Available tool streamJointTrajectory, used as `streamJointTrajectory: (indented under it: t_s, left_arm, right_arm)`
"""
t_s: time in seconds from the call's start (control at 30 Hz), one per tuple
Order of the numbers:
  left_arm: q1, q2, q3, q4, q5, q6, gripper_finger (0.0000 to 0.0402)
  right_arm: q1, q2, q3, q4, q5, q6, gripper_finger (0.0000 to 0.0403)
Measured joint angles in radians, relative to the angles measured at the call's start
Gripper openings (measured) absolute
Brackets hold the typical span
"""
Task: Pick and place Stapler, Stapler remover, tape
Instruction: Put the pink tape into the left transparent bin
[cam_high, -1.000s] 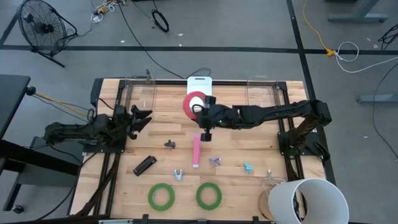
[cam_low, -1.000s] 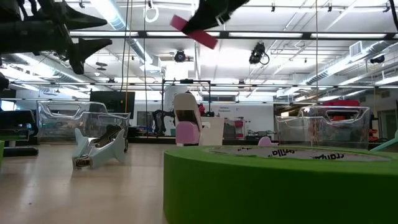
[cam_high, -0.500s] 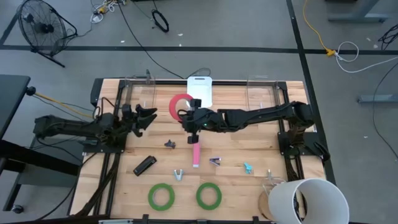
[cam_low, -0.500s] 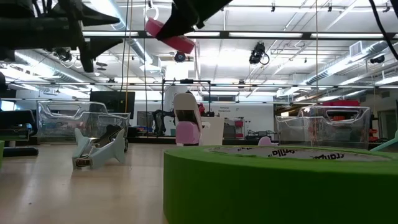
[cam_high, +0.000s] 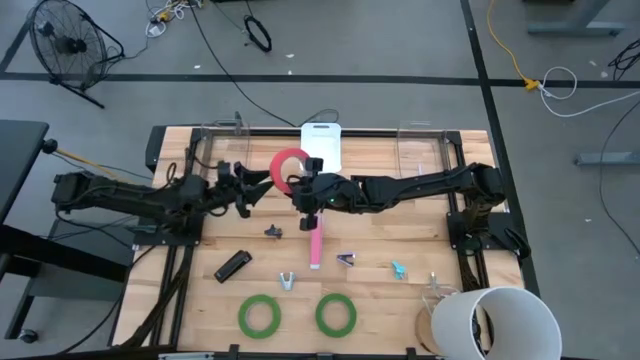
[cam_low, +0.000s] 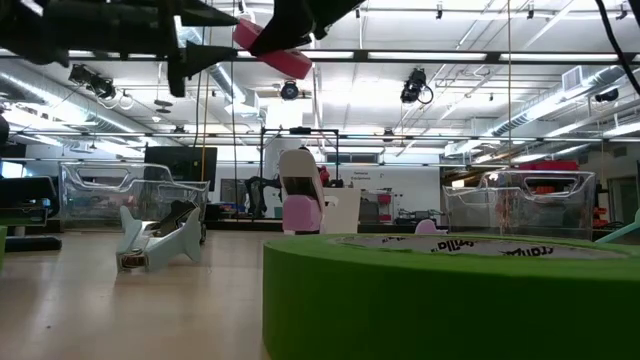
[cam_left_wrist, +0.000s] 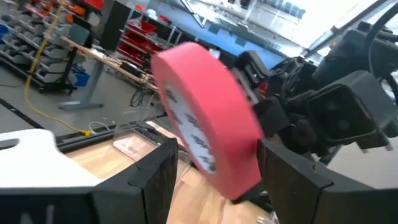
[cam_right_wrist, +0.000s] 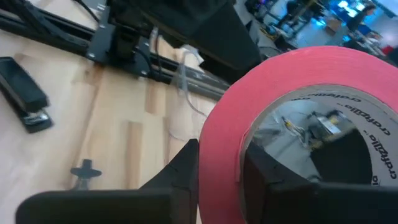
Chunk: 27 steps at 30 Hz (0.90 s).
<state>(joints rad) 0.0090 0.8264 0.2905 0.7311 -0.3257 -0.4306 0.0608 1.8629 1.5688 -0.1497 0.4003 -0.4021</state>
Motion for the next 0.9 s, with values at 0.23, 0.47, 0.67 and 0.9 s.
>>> streamJointTrajectory:
  t_s: [0.23,0.47,0.67,0.9]
  left_arm:
    - [0.009,0.085,0.072,-0.005,0.009,0.018,0.0222]
    - [0.069,0.167,0.113,0.009,0.034,0.004,0.0222]
    - [0.111,0.208,0.147,-0.016,0.091,0.004,0.0151]
    - [0.176,0.179,0.149,-0.062,0.176,0.075,0.0123]
  right_arm:
    - [0.0,-0.002,0.0,-0.034,0.041,0.023,0.0069]
    - [0.0,-0.002,-0.001,-0.036,0.024,0.024,0.0069]
    - [-0.001,0.0,-0.003,-0.044,0.056,0.013,0.0069]
    - [-0.001,0.003,-0.008,-0.058,0.076,0.012,0.0066]
